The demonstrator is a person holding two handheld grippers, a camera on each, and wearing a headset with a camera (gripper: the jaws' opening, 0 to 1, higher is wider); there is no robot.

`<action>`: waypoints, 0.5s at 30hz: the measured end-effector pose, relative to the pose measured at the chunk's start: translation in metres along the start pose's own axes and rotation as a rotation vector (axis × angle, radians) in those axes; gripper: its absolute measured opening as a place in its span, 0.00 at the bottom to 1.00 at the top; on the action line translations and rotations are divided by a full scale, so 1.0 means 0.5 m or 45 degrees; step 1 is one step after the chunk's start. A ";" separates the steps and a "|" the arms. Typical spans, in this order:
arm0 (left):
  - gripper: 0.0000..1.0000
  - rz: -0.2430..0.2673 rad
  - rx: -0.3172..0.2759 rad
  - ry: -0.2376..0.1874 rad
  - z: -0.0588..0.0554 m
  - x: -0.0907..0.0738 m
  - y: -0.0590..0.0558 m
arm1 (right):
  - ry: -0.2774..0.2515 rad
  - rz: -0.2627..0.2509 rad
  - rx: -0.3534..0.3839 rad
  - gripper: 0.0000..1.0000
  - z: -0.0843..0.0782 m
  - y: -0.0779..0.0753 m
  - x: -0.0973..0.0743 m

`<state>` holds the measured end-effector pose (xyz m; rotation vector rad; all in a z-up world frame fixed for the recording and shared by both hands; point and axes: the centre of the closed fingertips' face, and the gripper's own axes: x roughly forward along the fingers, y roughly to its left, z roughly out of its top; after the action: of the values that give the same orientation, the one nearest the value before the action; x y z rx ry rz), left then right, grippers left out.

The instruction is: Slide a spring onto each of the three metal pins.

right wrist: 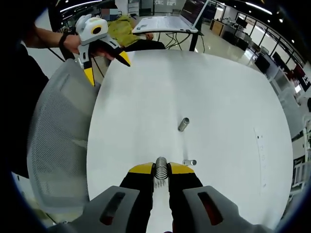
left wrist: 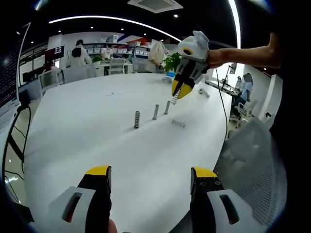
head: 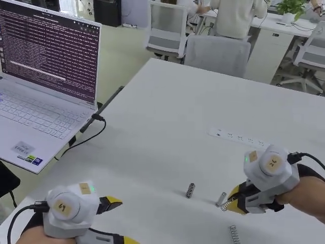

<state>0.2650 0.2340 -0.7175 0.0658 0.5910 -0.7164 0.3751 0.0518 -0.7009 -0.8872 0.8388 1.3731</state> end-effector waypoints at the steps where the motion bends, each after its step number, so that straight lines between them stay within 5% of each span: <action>1: 0.62 0.003 -0.001 -0.001 0.001 0.000 0.000 | 0.006 -0.003 0.005 0.08 -0.003 -0.003 0.001; 15: 0.62 0.020 -0.036 -0.023 0.007 -0.005 -0.002 | 0.031 -0.022 0.040 0.08 -0.025 -0.047 0.011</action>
<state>0.2647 0.2339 -0.7131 0.0375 0.5832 -0.6926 0.3988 0.0432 -0.7105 -0.8861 0.8675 1.3332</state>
